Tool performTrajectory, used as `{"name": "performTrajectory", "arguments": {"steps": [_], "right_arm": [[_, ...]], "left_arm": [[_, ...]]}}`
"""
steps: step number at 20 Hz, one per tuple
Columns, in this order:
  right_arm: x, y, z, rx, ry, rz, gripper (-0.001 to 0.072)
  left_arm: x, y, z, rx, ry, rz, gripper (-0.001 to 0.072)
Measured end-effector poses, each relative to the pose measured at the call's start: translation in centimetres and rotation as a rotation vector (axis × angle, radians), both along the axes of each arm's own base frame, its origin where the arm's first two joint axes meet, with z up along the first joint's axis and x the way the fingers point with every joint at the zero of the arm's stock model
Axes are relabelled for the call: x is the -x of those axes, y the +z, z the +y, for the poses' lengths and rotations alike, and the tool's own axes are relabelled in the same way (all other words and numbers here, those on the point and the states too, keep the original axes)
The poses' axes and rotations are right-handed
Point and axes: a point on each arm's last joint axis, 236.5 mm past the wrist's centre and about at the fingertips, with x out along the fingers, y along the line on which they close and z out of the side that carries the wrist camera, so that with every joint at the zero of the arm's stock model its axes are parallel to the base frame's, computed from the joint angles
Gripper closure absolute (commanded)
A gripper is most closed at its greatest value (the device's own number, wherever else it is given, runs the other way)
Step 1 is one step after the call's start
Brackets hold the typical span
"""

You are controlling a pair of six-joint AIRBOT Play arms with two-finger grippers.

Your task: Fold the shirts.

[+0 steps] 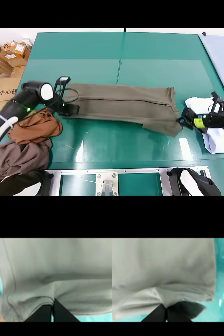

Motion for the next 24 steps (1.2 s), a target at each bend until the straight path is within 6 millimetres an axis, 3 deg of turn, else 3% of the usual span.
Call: {"name": "performTrajectory", "arguments": {"steps": [5,7,10,11,12,13,15,16,18,19,20,21,24], "right_arm": [[-7.9,1.4,0.2,-0.067,0.018,-0.108,0.0694],[-11.4,0.6,0.3,-0.088,0.028,-0.128,0.0694],[-16.1,-2.1,0.0,-0.109,0.036,-0.121,0.0691],[-17.4,-3.1,-0.1,-0.113,0.039,-0.116,0.0599],[-18.9,-4.0,-0.4,-0.112,0.039,-0.116,0.0446],[-20.1,-4.6,-0.8,-0.108,0.040,-0.120,0.0318],[-22.1,-4.8,-2.2,-0.098,0.050,-0.144,0.0279],[-22.6,-4.4,-3.1,-0.094,0.063,-0.155,0.0278],[-22.8,-3.3,-5.1,-0.087,0.099,-0.169,0.0159],[-22.4,-3.0,-6.3,-0.083,0.112,-0.167,0.0159],[-21.7,-3.0,-7.5,-0.086,0.124,-0.154,0.0157],[-20.8,-3.2,-8.5,-0.096,0.134,-0.138,0.0112],[-17.8,-5.2,-10.7,-0.137,0.155,-0.082,0.0112]], "left_arm": [[-6.1,1.0,-0.3,0.012,0.015,-0.071,0.0684],[-8.4,0.4,-0.6,0.022,0.008,-0.085,0.0683],[-11.9,-1.6,-1.5,0.044,0.007,-0.103,0.0655],[-13.2,-2.2,-1.8,0.050,0.008,-0.120,0.0325],[-14.2,-2.7,-2.0,0.056,0.011,-0.136,-0.0013],[-15.4,-2.8,-2.2,0.064,0.018,-0.165,0.0031],[-17.8,-1.9,-2.2,0.077,0.035,-0.232,0.0044],[-18.8,-1.1,-1.7,0.075,0.047,-0.260,0.0044],[-20.9,1.2,0.2,0.057,0.075,-0.311,0.0044],[-21.6,2.3,1.2,0.052,0.094,-0.323,0.0045],[-22.1,3.3,2.2,0.051,0.116,-0.335,0.0044],[-22.5,4.3,3.4,0.048,0.142,-0.341,0.0044],[-22.5,5.5,5.4,0.049,0.191,-0.316,0.0045]]}}
